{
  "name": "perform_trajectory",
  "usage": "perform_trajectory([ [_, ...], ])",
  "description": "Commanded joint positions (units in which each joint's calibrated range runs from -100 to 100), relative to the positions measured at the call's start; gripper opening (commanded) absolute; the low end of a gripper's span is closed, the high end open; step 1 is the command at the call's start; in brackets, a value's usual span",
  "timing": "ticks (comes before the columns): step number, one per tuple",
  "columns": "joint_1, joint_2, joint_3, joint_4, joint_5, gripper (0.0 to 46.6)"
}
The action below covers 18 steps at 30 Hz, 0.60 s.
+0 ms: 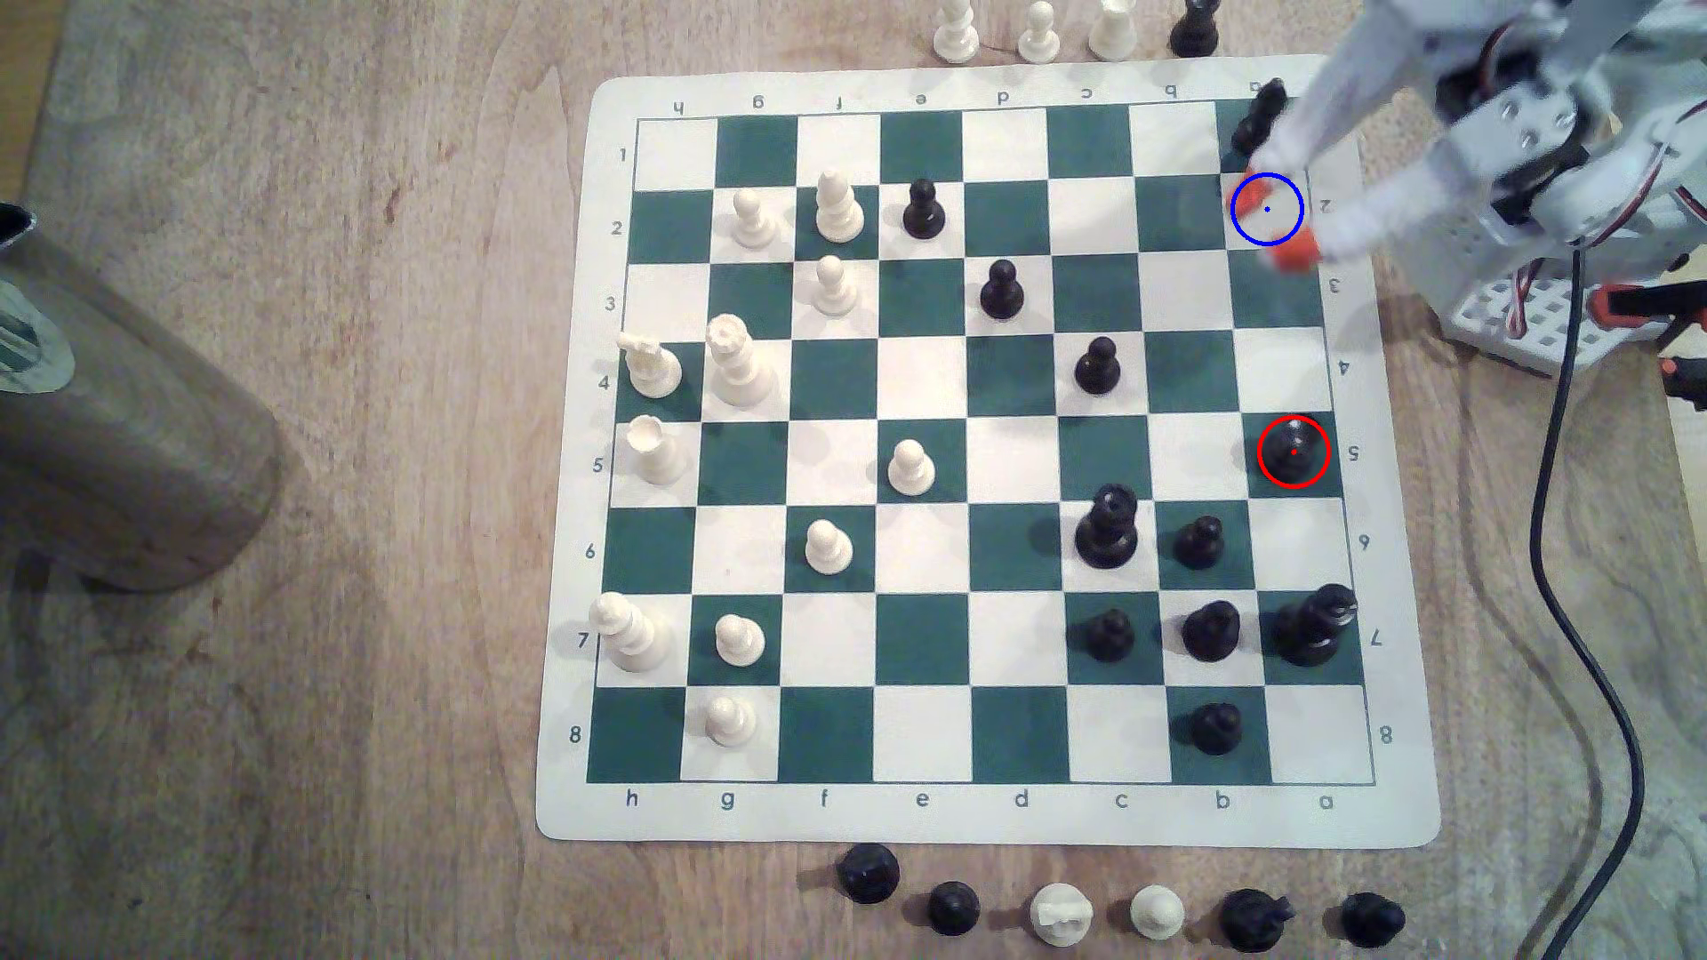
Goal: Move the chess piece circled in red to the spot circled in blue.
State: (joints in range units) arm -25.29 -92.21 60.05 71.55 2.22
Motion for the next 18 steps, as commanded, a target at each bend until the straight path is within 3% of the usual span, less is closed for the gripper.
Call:
perform_trajectory([
  [1,-4.31,5.88,1.87,6.42,-0.73,13.6],
  [8,-6.89,10.29,5.95,8.13,-1.90,16.2],
  [18,-9.55,14.87,12.75,2.40,-4.25,15.3],
])
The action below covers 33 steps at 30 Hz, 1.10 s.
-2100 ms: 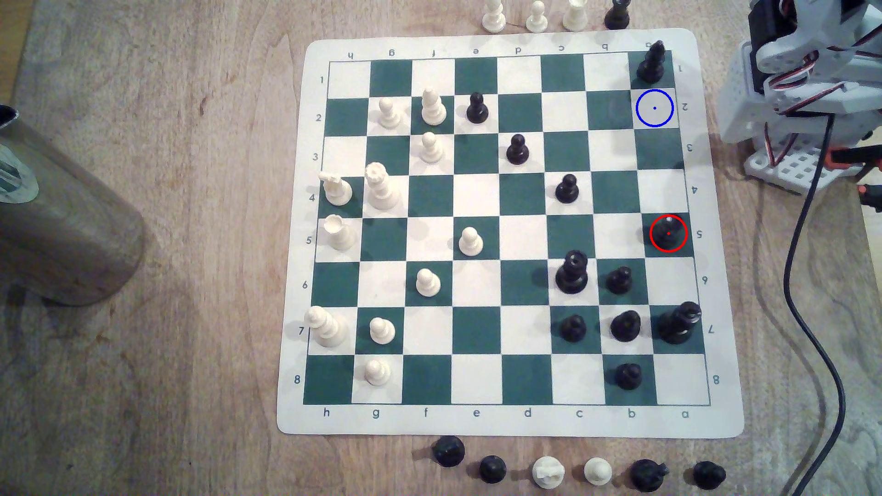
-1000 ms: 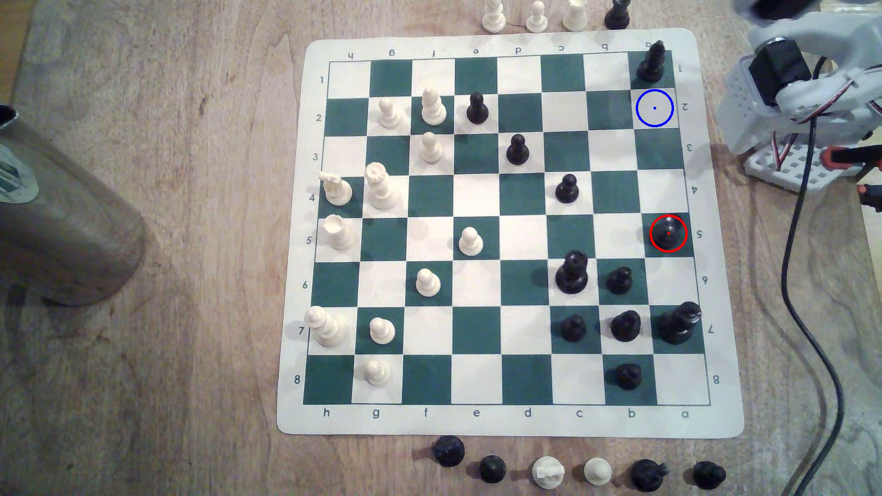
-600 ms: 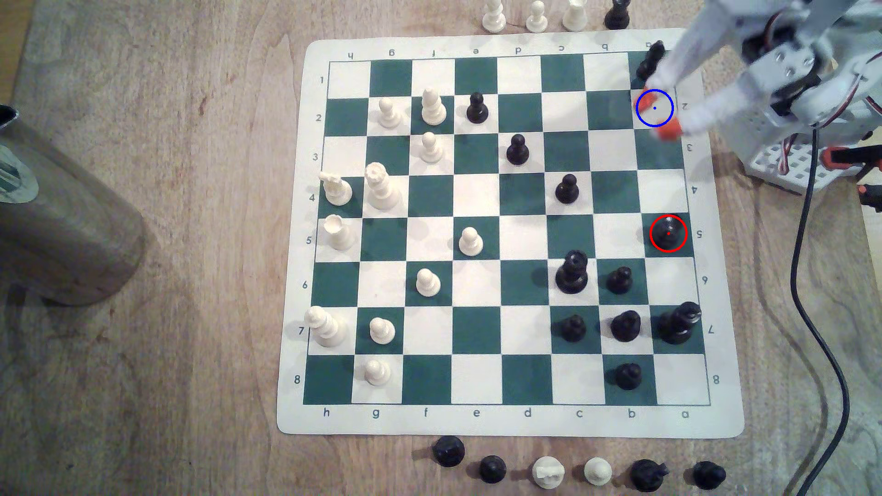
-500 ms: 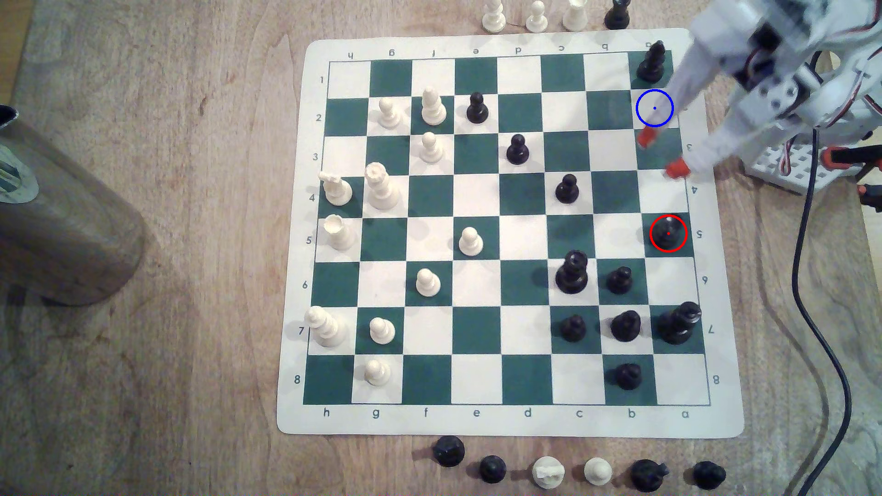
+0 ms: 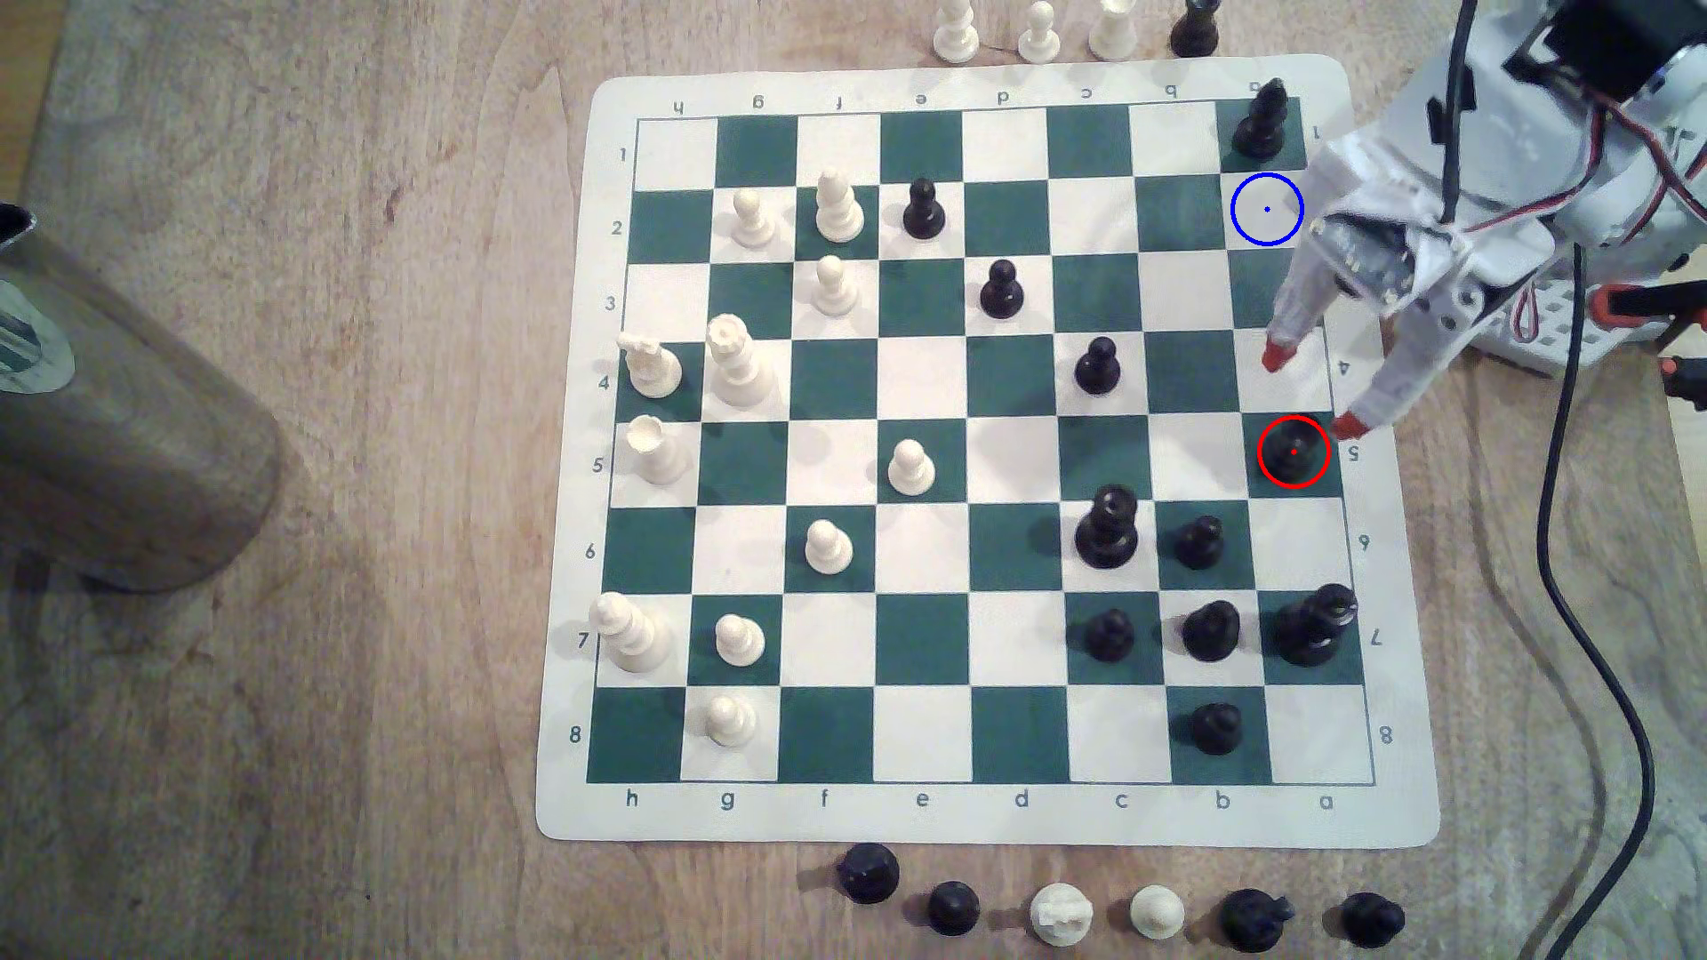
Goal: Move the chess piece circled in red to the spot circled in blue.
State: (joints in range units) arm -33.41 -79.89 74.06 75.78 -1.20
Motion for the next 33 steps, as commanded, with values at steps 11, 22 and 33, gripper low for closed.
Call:
perform_trajectory([
  [11,-2.77,12.74,1.37,-9.44,-2.05,13.6],
  [22,-2.85,17.75,2.09,-13.45,-2.54,12.5],
  [33,-3.55,18.69,1.91,-13.53,-2.74,10.9],
])
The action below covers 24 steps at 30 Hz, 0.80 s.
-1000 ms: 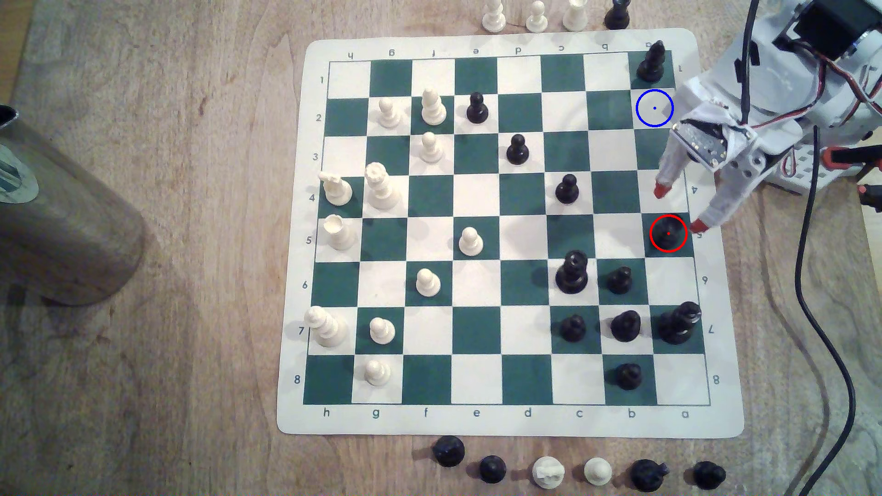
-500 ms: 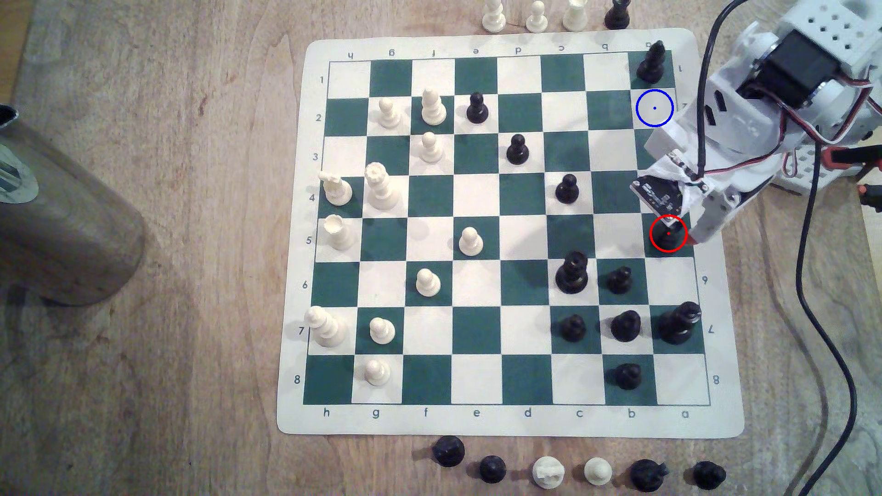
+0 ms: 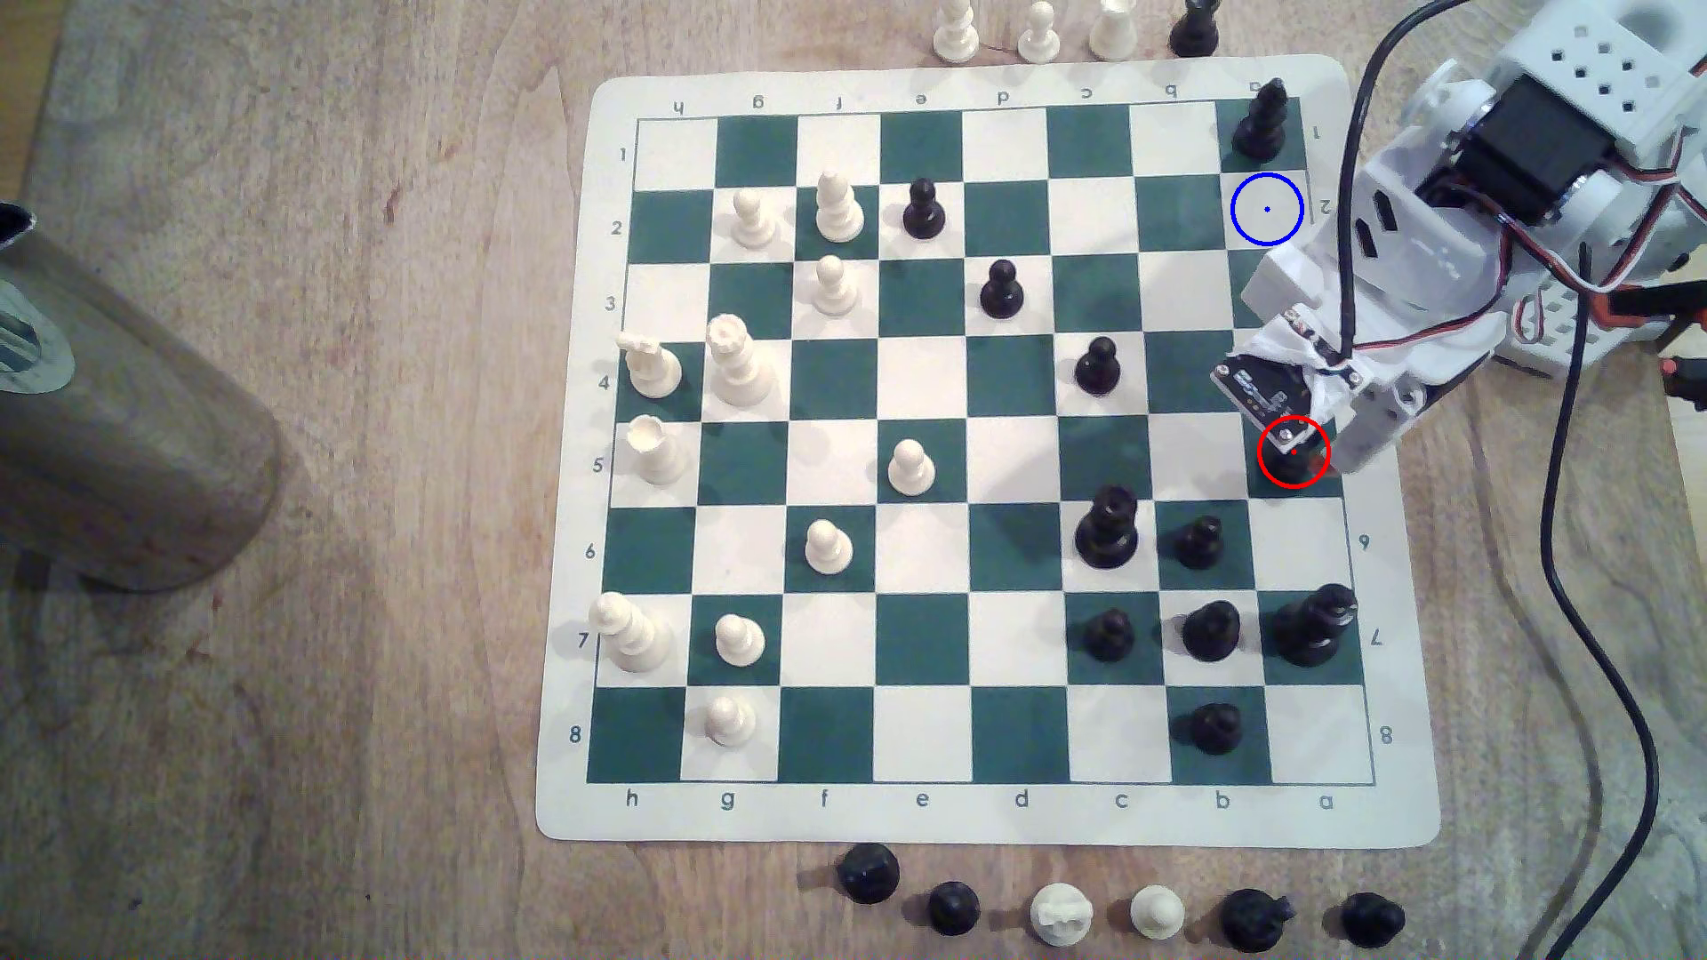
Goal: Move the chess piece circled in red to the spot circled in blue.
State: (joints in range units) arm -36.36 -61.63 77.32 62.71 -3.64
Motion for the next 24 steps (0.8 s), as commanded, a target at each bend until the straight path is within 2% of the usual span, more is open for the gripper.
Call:
perform_trajectory([
  [1,-0.60,0.59,-1.34,-0.38,-0.29,10.5],
  [9,-0.91,0.84,-1.61,-0.14,-0.29,5.0],
  [24,-0.84,-5.27,-2.79,3.06,-1.03,2.0],
])
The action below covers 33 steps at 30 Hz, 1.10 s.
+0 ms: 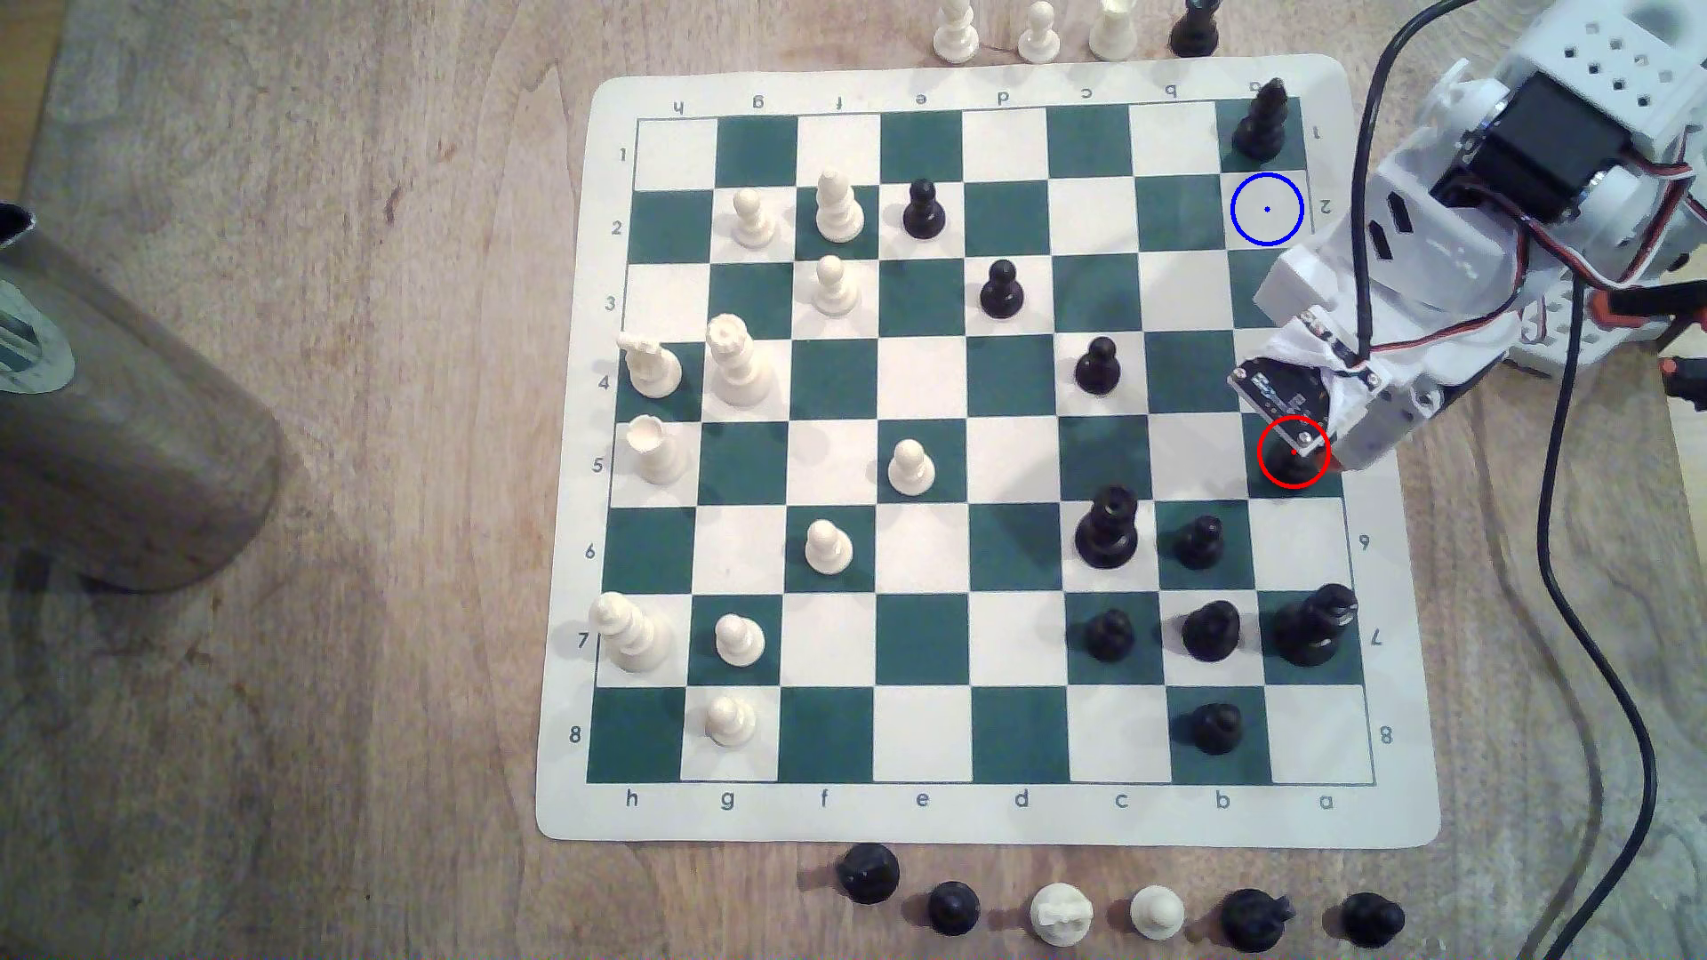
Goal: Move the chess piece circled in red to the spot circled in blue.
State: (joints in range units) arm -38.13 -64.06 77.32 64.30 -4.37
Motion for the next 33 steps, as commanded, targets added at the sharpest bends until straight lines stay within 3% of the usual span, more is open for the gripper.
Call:
perform_trajectory([
  [1,1.56,-4.11,-3.88,3.35,-0.29,1.8],
  [4,2.89,-5.55,-6.78,7.52,-1.47,0.3],
  [9,6.80,-7.17,-10.32,13.26,-1.47,0.3],
  [16,18.38,-10.99,-17.12,22.02,-1.22,0.3],
  [25,32.61,-10.05,-17.03,23.90,1.42,0.3],
  [33,42.31,-9.29,-12.13,22.76,6.25,0.3],
])
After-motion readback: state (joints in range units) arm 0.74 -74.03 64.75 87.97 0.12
